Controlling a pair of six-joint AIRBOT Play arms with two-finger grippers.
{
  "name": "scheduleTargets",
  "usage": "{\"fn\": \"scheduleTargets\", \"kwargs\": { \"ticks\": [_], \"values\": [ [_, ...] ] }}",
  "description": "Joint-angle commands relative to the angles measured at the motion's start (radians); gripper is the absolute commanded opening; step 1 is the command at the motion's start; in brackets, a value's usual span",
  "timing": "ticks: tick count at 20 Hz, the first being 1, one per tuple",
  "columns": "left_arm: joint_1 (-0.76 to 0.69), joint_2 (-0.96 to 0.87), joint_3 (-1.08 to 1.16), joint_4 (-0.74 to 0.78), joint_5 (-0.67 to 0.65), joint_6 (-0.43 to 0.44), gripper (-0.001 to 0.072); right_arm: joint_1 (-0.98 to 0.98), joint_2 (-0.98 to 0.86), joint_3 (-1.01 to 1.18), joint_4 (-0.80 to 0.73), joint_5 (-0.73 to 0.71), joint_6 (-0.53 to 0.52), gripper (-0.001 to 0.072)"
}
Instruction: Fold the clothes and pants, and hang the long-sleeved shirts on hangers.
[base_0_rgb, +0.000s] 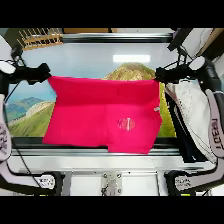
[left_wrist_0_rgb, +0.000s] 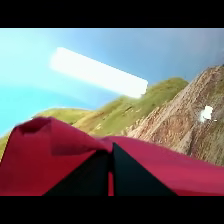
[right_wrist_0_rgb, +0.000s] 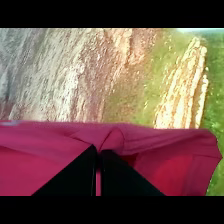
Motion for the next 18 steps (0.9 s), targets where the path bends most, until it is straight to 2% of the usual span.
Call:
{"fn": "scheduleTargets", "kwargs": {
  "ticks": [1, 4, 8, 13, 18],
  "values": [
    [-0.031, -0.159, 0.127, 0.006, 0.021, 0.001, 0.0005, 0.002, -0.103, 0.056, -0.002, -0.113, 0.0, 0.001],
    [-0.018, -0.174, 0.133, 0.002, 0.005, 0.001, 0.0005, 0.004, -0.085, 0.051, -0.067, -0.093, 0.0, 0.0009],
    [0.022, -0.08, -0.082, 0.003, 0.074, 0.002, 0.0005, 0.042, 0.031, -0.107, -0.223, -0.039, 0.01, 0.0009],
    [0.041, -0.037, -0.296, 0.0, 0.132, 0.033, 0.0005, 0.097, 0.148, -0.4, -0.228, -0.05, 0.013, 0.001],
    [0.03, -0.037, -0.393, -0.001, 0.159, 0.041, 0.0005, 0.144, 0.153, -0.523, -0.209, -0.099, 0.012, 0.0016]
  ]
}}
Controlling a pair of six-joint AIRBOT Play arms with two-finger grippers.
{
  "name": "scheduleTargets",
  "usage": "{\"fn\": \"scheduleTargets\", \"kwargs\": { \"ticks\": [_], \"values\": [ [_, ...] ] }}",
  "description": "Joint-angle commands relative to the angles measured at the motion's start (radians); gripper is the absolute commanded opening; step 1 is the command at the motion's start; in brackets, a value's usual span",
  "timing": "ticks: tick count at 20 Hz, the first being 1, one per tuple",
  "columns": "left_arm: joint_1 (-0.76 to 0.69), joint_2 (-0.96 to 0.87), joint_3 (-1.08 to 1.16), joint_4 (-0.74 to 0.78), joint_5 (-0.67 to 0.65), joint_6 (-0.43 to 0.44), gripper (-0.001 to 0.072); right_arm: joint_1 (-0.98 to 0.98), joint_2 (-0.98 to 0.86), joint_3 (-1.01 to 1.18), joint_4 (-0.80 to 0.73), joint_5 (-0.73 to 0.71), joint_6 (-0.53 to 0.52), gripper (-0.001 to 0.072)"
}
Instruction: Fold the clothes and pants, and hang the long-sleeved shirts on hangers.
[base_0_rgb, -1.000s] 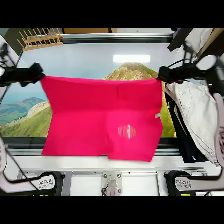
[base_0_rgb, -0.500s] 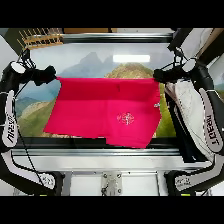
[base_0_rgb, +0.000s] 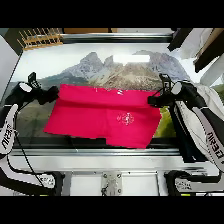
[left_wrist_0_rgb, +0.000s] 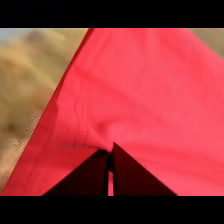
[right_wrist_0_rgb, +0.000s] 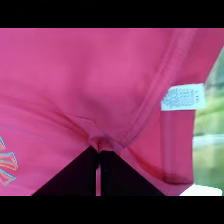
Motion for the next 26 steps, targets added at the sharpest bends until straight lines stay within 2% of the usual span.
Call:
{"fn": "scheduleTargets", "kwargs": {
  "ticks": [1, 2, 3, 4, 6, 10, 13, 17, 19, 22, 26],
  "values": [
    [-0.001, 0.003, -0.061, -0.005, 0.005, 0.004, 0.0006, 0.025, 0.012, -0.069, 0.014, -0.028, 0.0, 0.0027],
    [0.004, 0.008, -0.06, -0.007, -0.005, 0.003, 0.0105, 0.024, 0.014, -0.068, 0.028, -0.027, 0.0, 0.012],
    [0.008, 0.023, -0.06, -0.007, -0.011, 0.001, 0.0416, 0.021, 0.022, -0.068, 0.037, -0.026, 0.0, 0.0409],
    [0.018, 0.052, -0.06, -0.01, -0.014, 0.001, 0.0555, 0.016, 0.04, -0.064, 0.037, -0.018, 0.0, 0.0544],
    [0.057, 0.144, -0.06, 0.003, -0.048, 0.001, 0.0555, -0.001, 0.126, -0.057, 0.026, 0.017, -0.001, 0.0358],
    [0.195, 0.323, -0.125, 0.143, -0.211, -0.01, 0.0555, -0.033, 0.387, -0.083, -0.023, 0.116, 0.0, 0.0376],
    [0.303, 0.418, -0.318, 0.146, -0.238, -0.011, 0.0555, -0.032, 0.532, -0.132, 0.0, 0.114, 0.0, 0.0374],
    [0.375, 0.46, -0.557, 0.143, -0.179, -0.046, 0.0555, -0.032, 0.619, -0.167, 0.022, 0.115, 0.0, 0.0375],
    [0.373, 0.46, -0.624, 0.096, -0.122, -0.048, 0.0555, -0.032, 0.623, -0.167, 0.044, 0.114, 0.0, 0.0374],
    [0.369, 0.46, -0.675, -0.038, -0.023, -0.043, 0.0555, -0.032, 0.619, -0.167, 0.073, 0.114, 0.0, 0.0374],
    [0.291, 0.459, -0.678, -0.058, 0.052, -0.044, 0.0555, -0.032, 0.617, -0.167, 0.076, 0.114, 0.0, 0.0374]
  ]
}}
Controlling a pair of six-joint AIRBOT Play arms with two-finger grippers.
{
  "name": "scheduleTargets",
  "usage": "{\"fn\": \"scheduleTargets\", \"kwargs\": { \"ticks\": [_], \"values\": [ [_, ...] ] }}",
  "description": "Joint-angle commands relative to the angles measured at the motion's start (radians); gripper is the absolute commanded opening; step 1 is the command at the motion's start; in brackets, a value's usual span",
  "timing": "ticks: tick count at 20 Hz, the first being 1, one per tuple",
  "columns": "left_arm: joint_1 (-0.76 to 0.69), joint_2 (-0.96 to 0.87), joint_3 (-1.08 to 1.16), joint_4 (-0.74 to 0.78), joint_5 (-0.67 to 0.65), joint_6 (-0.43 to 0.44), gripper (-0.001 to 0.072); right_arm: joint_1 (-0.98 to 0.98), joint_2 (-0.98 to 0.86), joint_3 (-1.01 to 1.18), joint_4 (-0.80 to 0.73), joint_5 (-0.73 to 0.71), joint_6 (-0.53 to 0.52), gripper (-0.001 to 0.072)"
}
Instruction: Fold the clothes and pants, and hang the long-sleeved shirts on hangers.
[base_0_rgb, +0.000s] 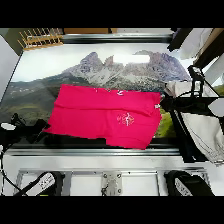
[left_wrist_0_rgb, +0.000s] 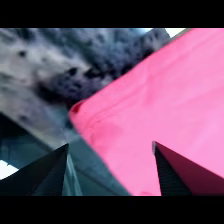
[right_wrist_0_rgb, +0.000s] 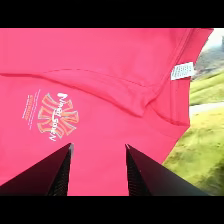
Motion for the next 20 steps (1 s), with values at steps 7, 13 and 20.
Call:
{"fn": "scheduleTargets", "kwargs": {
  "ticks": [7, 13, 20],
  "values": [
    [-0.127, 0.002, -0.019, -0.041, 0.116, -0.008, 0.0555, -0.001, 0.002, -0.001, 0.011, 0.001, 0.0, 0.0374],
    [-0.129, 0.002, -0.019, -0.04, 0.115, -0.008, 0.0498, -0.001, 0.002, -0.002, 0.011, 0.001, 0.0, 0.0374],
    [-0.129, 0.002, -0.019, -0.039, 0.098, -0.003, 0.0005, -0.003, 0.005, -0.028, 0.011, 0.034, 0.0, 0.0376]
  ]
}}
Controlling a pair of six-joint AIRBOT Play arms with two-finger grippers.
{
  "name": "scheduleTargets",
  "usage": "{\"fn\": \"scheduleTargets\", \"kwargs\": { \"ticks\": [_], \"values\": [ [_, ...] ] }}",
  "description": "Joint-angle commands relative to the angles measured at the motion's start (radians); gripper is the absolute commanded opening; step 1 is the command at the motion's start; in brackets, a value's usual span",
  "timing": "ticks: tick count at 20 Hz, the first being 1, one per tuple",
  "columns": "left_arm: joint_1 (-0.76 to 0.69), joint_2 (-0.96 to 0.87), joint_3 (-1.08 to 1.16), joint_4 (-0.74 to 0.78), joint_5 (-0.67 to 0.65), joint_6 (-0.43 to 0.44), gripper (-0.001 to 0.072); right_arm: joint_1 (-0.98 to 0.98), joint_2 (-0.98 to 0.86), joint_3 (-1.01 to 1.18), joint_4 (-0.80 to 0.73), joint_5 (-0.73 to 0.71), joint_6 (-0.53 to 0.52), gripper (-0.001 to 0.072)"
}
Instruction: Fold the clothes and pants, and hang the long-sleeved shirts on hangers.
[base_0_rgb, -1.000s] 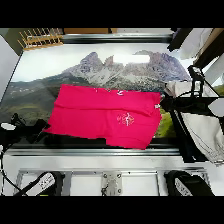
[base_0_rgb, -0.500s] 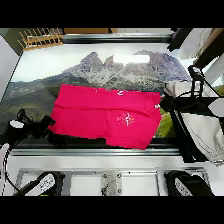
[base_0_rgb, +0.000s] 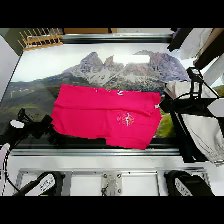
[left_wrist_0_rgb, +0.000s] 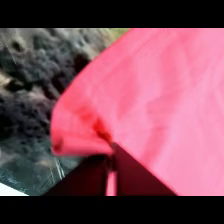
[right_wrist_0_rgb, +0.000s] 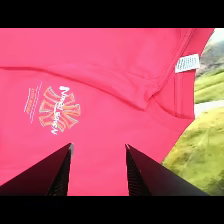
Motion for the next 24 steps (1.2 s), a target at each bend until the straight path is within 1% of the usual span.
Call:
{"fn": "scheduleTargets", "kwargs": {
  "ticks": [1, 3, 5, 7, 8, 9, 10, 11, 12, 13, 14, 17, 19, 20, 21, 24],
  "values": [
    [0.0, 0.002, 0.0, 0.002, -0.019, 0.005, 0.0004, -0.006, 0.004, -0.02, -0.001, 0.028, 0.0, 0.0378],
    [0.002, 0.008, 0.002, 0.033, -0.048, 0.015, 0.0004, -0.044, 0.006, -0.055, 0.0, 0.082, 0.0, 0.038],
    [0.002, 0.048, 0.002, 0.114, -0.09, 0.016, 0.0004, -0.103, 0.006, -0.131, 0.0, 0.154, 0.0, 0.038],
    [0.002, 0.104, 0.002, 0.169, -0.126, 0.018, 0.0005, -0.152, 0.006, -0.257, 0.022, 0.164, 0.0, 0.0382],
    [0.002, 0.135, 0.002, 0.182, -0.146, 0.018, 0.0005, -0.164, 0.005, -0.323, 0.053, 0.148, 0.0, 0.0458],
    [0.002, 0.161, 0.002, 0.182, -0.164, 0.018, 0.0005, -0.166, 0.003, -0.393, 0.101, 0.127, 0.0, 0.0613],
    [0.002, 0.181, 0.002, 0.182, -0.175, 0.018, 0.0005, -0.165, -0.003, -0.452, 0.159, 0.111, -0.008, 0.063],
    [0.002, 0.197, 0.002, 0.183, -0.182, 0.018, 0.0005, -0.157, -0.012, -0.505, 0.22, 0.099, -0.039, 0.0629],
    [0.002, 0.21, 0.002, 0.182, -0.185, 0.018, 0.0005, -0.139, -0.019, -0.546, 0.264, 0.092, -0.058, 0.0584],
    [0.002, 0.22, 0.002, 0.182, -0.185, 0.018, 0.0005, -0.111, -0.022, -0.581, 0.295, 0.077, -0.069, 0.0565],
    [0.002, 0.227, 0.002, 0.182, -0.185, 0.018, 0.0005, -0.073, -0.024, -0.602, 0.315, 0.054, -0.069, 0.0563],
    [0.002, 0.214, 0.002, 0.182, -0.19, 0.018, 0.0005, 0.049, -0.026, -0.61, 0.335, -0.037, -0.063, 0.0561],
    [0.002, 0.185, 0.002, 0.181, -0.196, 0.018, 0.0005, 0.113, -0.036, -0.61, 0.346, -0.101, -0.041, 0.0558],
    [0.002, 0.168, 0.002, 0.177, -0.196, 0.018, 0.0006, 0.137, -0.046, -0.61, 0.35, -0.124, -0.041, 0.0521],
    [0.002, 0.154, 0.002, 0.176, -0.196, 0.018, 0.0005, 0.156, -0.056, -0.61, 0.357, -0.136, -0.042, 0.05],
    [0.002, 0.129, 0.002, 0.176, -0.192, 0.018, 0.0005, 0.191, -0.094, -0.61, 0.356, -0.148, -0.042, 0.05]
  ]
}}
